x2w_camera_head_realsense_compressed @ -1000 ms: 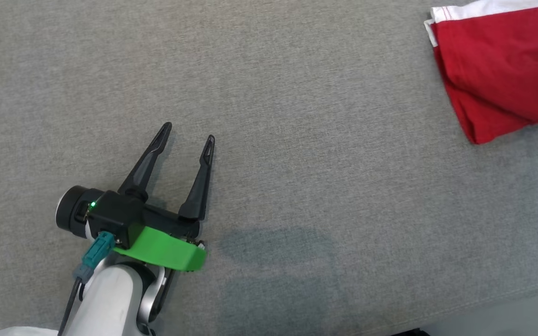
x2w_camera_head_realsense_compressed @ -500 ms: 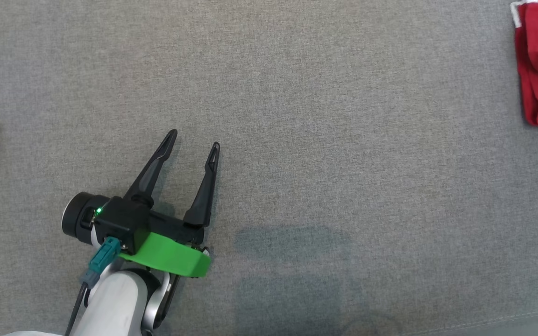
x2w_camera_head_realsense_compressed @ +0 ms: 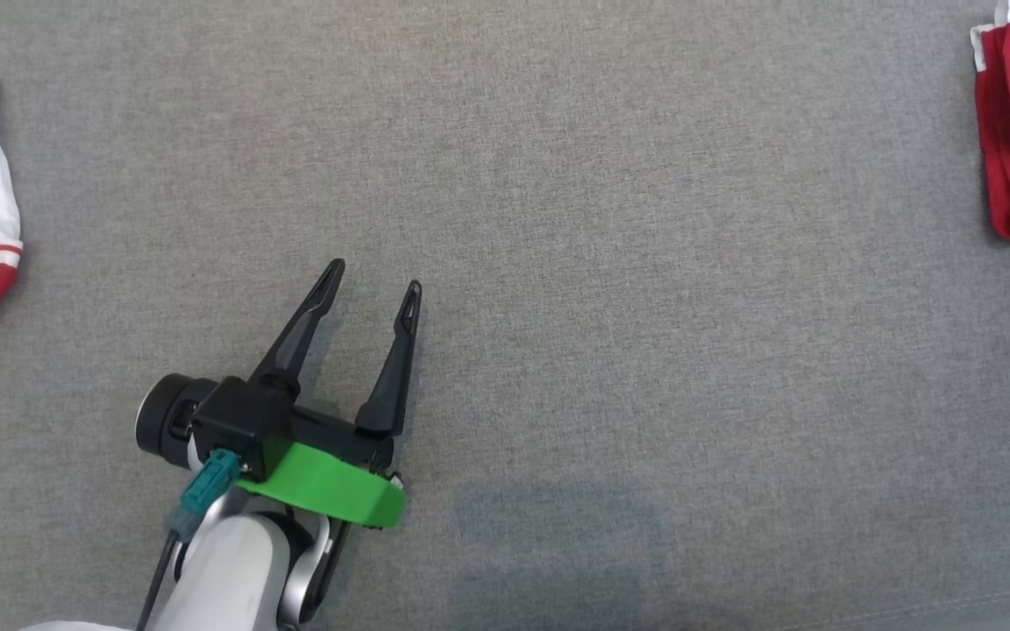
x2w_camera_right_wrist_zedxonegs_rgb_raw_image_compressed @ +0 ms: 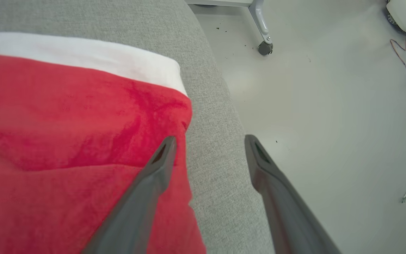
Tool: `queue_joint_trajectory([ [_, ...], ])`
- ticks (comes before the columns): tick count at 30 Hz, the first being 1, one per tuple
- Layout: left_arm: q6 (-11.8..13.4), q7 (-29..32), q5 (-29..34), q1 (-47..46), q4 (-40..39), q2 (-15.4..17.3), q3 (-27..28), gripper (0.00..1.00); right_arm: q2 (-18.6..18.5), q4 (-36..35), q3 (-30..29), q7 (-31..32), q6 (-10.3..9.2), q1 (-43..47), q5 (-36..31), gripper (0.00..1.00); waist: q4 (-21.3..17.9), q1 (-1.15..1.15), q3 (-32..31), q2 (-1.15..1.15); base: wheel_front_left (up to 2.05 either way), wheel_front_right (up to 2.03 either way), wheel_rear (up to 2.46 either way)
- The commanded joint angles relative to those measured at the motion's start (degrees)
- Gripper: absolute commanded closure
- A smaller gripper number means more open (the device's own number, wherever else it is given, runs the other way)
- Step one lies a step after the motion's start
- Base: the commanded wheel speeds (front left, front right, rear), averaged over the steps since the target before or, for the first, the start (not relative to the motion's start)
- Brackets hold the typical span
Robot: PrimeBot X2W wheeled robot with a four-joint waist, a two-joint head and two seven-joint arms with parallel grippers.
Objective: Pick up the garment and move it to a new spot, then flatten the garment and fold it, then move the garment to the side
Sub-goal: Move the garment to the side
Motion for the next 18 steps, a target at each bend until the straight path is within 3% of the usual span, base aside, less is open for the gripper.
queue_joint_trajectory([
  [1, 0.15, -0.74, -0.57, 0.58, 0.68, -0.18, -0.02, 0.00, -0.95, 1.10, -0.47, -1.87, -0.01, 1.47, -1.36, 0.00, 0.53, 0.00, -1.44, 0.43, 0.00, 0.00, 0.00],
  [9, 0.90, -2.63, -1.69, 2.57, 2.35, -0.26, 0.74, 0.00, 0.63, -4.60, 1.74, -11.28, -0.02, 2.92, 1.27, 0.00, 1.09, 0.00, -5.98, 0.43, 0.00, 0.00, 0.00],
  [18, 1.66, -4.49, -3.06, 5.33, 4.33, 0.04, 2.44, 0.00, 1.77, -24.05, 4.48, -17.10, -0.03, 13.17, 7.68, 0.00, 4.82, 0.00, -13.11, 0.43, 0.00, 0.00, 0.00],
])
